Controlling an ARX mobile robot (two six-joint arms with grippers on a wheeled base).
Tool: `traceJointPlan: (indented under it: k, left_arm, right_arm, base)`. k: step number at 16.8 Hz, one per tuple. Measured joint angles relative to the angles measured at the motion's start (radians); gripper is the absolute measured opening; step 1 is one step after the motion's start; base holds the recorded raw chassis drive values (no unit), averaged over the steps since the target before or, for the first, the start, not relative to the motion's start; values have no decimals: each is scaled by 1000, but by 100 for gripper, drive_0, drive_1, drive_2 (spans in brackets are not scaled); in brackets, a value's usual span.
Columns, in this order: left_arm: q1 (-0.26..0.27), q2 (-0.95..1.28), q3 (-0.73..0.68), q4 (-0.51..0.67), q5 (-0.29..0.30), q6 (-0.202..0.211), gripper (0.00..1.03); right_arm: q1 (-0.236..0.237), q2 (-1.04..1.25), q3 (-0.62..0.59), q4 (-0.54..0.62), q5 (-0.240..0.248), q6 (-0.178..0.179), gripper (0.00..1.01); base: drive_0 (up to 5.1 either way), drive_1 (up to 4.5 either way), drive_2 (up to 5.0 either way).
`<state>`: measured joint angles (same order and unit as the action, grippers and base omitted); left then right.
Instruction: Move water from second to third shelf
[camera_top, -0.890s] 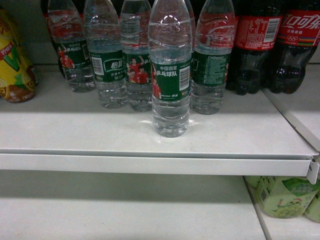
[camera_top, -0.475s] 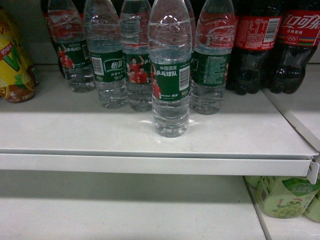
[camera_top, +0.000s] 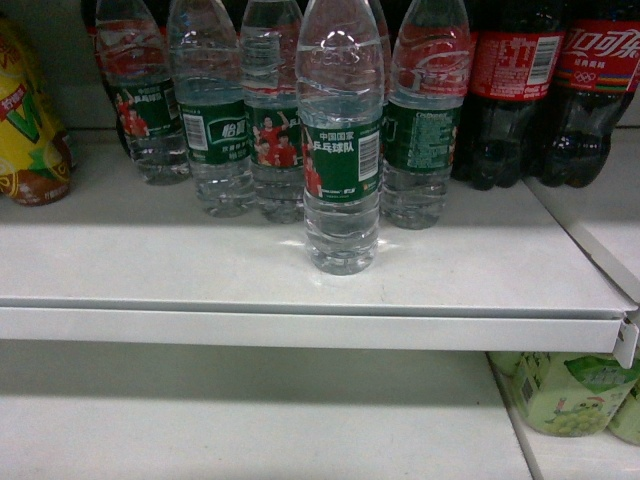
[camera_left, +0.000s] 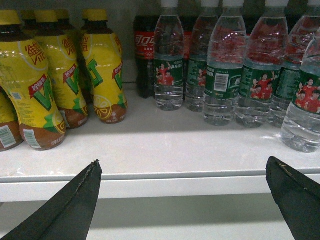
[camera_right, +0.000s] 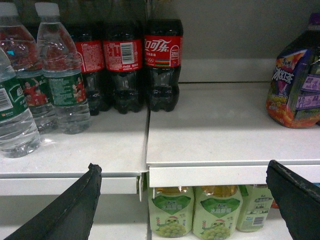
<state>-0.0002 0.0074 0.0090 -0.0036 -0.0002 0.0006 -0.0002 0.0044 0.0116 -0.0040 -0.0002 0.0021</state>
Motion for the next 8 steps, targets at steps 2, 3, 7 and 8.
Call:
traceJointPlan:
  k: [2,3,7,8]
  left_arm:
    - [0,0,0,0,0,0,98]
    - [0,0,0,0,0,0,98]
    - [0,0,0,0,0,0,98]
    - [0,0,0,0,0,0,98]
  right_arm:
    - [0,0,0,0,0,0,98]
    - [0,0,0,0,0,0,98]
    - [0,0,0,-3,0,0,98]
    - [-19,43,18,-59,-33,41,98]
  base:
    - [0,0,0]
    - [0,0,0]
    - [0,0,0]
    - [0,0,0]
